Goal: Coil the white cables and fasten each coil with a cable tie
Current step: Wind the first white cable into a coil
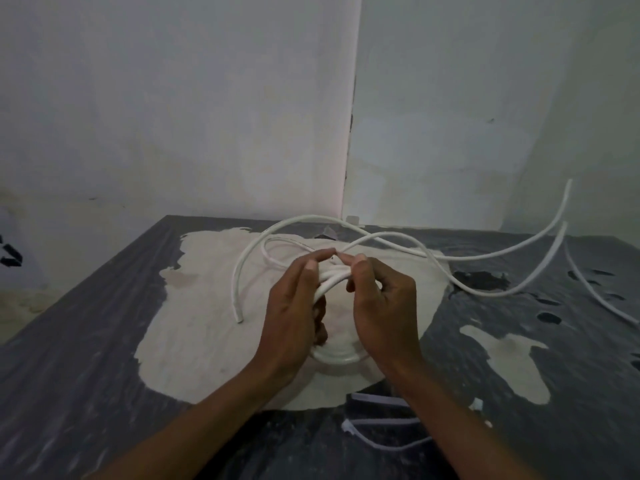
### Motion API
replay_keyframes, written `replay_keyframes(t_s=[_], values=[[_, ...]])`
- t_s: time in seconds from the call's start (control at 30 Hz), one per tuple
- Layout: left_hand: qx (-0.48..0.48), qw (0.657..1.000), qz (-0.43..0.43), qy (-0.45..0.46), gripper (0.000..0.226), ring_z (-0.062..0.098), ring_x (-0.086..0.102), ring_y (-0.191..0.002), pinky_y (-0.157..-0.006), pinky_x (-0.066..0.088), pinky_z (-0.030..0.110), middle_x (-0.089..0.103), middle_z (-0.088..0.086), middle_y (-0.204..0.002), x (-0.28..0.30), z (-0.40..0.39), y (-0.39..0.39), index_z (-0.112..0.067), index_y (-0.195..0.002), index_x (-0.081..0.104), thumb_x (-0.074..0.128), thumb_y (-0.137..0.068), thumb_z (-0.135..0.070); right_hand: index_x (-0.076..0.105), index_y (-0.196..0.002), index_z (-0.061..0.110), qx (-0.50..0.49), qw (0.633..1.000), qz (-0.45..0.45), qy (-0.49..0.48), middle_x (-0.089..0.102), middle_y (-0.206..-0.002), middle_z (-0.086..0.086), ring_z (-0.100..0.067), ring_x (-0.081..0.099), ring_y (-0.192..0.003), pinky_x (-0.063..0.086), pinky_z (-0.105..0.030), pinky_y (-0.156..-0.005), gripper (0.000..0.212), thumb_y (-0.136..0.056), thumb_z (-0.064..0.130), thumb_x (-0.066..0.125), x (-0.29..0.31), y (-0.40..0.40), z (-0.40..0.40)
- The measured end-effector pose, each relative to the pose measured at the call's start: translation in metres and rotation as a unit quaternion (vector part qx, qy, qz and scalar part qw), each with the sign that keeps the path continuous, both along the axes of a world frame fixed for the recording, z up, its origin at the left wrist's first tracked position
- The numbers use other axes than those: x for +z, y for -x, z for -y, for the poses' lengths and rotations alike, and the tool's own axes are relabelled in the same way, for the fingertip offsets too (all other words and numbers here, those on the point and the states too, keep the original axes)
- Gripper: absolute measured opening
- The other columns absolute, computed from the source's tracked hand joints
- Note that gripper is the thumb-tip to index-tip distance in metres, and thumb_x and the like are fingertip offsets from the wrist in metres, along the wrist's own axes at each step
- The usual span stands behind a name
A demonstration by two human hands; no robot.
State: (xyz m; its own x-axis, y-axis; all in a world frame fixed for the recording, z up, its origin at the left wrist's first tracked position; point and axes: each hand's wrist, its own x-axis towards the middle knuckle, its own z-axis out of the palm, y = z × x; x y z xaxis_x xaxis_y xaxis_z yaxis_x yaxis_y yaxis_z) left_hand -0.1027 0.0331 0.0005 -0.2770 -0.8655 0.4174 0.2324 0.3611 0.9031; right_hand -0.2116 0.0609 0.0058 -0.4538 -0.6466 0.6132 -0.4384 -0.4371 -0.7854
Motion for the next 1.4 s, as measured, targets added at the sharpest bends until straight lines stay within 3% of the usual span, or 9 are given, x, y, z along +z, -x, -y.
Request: replay_keyframes(t_s=[0.13, 0.27, 0.47, 0.6, 0.7, 0.83, 0.93, 1.23, 1.4], values=[[0.003, 0.999, 0.041, 0.023, 0.033, 0.013, 0.048, -0.050, -0.041, 0.042, 0.023, 0.067, -0.001, -0.080, 0.002, -0.003, -0.005, -0.031, -0.124, 0.058, 0.036, -0.100, -0.029, 0.074, -0.104, 0.011, 0.014, 1.000, -0.010, 0.006, 0.076, -0.091, 0.002, -0.003, 0.069, -0.081, 0.057, -0.020, -0.074, 0.051, -0.088, 0.044, 0.039, -0.007, -0.002, 0.000], [0.021, 0.999, 0.032, 0.009, 0.028, 0.010, 0.054, -0.052, -0.043, 0.043, 0.019, 0.071, -0.004, -0.086, 0.005, -0.004, -0.004, -0.035, -0.111, 0.063, 0.039, -0.097, -0.032, 0.074, -0.103, 0.008, 0.007, 1.000, -0.022, 0.019, 0.075, -0.092, 0.001, -0.001, 0.069, -0.082, 0.055, -0.015, -0.074, 0.053, -0.089, 0.042, 0.036, -0.006, -0.002, 0.000], [0.010, 0.997, 0.035, -0.062, 0.028, 0.005, 0.050, -0.049, -0.046, 0.040, 0.022, 0.065, -0.006, -0.069, 0.008, -0.004, -0.003, -0.025, -0.101, 0.066, 0.039, -0.099, -0.031, 0.071, -0.100, 0.013, -0.005, 1.000, -0.025, -0.005, 0.073, -0.085, 0.004, -0.001, 0.067, -0.076, 0.053, -0.012, -0.068, 0.049, -0.089, 0.043, 0.035, -0.005, -0.005, -0.001], [-0.042, 0.989, 0.013, -0.139, 0.033, 0.009, 0.041, -0.046, -0.045, 0.034, 0.024, 0.055, -0.001, -0.058, 0.018, -0.007, -0.003, -0.024, -0.081, 0.067, 0.042, -0.096, -0.039, 0.062, -0.083, 0.016, -0.015, 1.000, -0.014, 0.009, 0.063, -0.066, 0.009, -0.005, 0.061, -0.059, 0.046, -0.011, -0.053, 0.032, -0.086, 0.039, 0.041, -0.001, -0.007, -0.004], [-0.054, 0.975, 0.014, -0.217, 0.036, 0.008, 0.042, -0.045, -0.045, 0.033, 0.023, 0.058, -0.001, -0.057, 0.023, -0.008, -0.004, -0.024, -0.069, 0.067, 0.047, -0.094, -0.042, 0.062, -0.076, 0.012, -0.019, 0.999, -0.029, -0.003, 0.060, -0.061, 0.006, -0.007, 0.059, -0.056, 0.043, -0.009, -0.052, 0.029, -0.090, 0.030, 0.044, -0.005, -0.006, -0.003], [-0.068, 0.957, 0.001, -0.284, 0.039, 0.009, 0.040, -0.045, -0.044, 0.029, 0.022, 0.059, 0.001, -0.059, 0.022, -0.007, -0.003, -0.022, -0.060, 0.068, 0.047, -0.092, -0.031, 0.066, -0.076, 0.008, -0.025, 0.998, -0.061, -0.005, 0.065, -0.063, 0.001, -0.009, 0.062, -0.059, 0.049, -0.012, -0.053, 0.040, -0.089, 0.037, 0.042, -0.008, -0.001, 0.002], [-0.037, 0.955, -0.016, -0.295, 0.039, 0.009, 0.041, -0.044, -0.043, 0.030, 0.021, 0.060, 0.003, -0.060, 0.014, -0.010, 0.001, -0.021, -0.060, 0.067, 0.045, -0.091, -0.027, 0.065, -0.073, 0.009, -0.021, 0.996, -0.087, 0.000, 0.064, -0.060, 0.003, -0.010, 0.062, -0.054, 0.051, -0.018, -0.050, 0.042, -0.087, 0.040, 0.041, -0.009, 0.001, 0.003], [-0.060, 0.949, -0.008, -0.309, 0.056, 0.013, 0.029, -0.037, -0.040, 0.025, 0.021, 0.039, 0.006, -0.046, 0.010, -0.012, 0.001, -0.015, -0.045, 0.061, 0.036, -0.094, -0.025, 0.052, -0.062, 0.019, -0.039, 0.993, -0.110, 0.010, 0.047, -0.048, 0.012, -0.006, 0.052, -0.047, 0.040, -0.010, -0.044, 0.031, -0.089, 0.032, 0.047, -0.008, -0.001, -0.002], [-0.051, 0.960, 0.014, -0.274, 0.064, 0.017, 0.039, -0.040, -0.045, 0.034, 0.026, 0.049, 0.010, -0.047, 0.006, -0.016, 0.001, -0.019, -0.045, 0.062, 0.029, -0.099, -0.028, 0.058, -0.065, 0.010, -0.030, 0.986, -0.161, 0.018, 0.056, -0.053, 0.005, -0.012, 0.055, -0.048, 0.039, -0.012, -0.044, 0.042, -0.090, 0.038, 0.040, -0.008, 0.002, -0.002]])
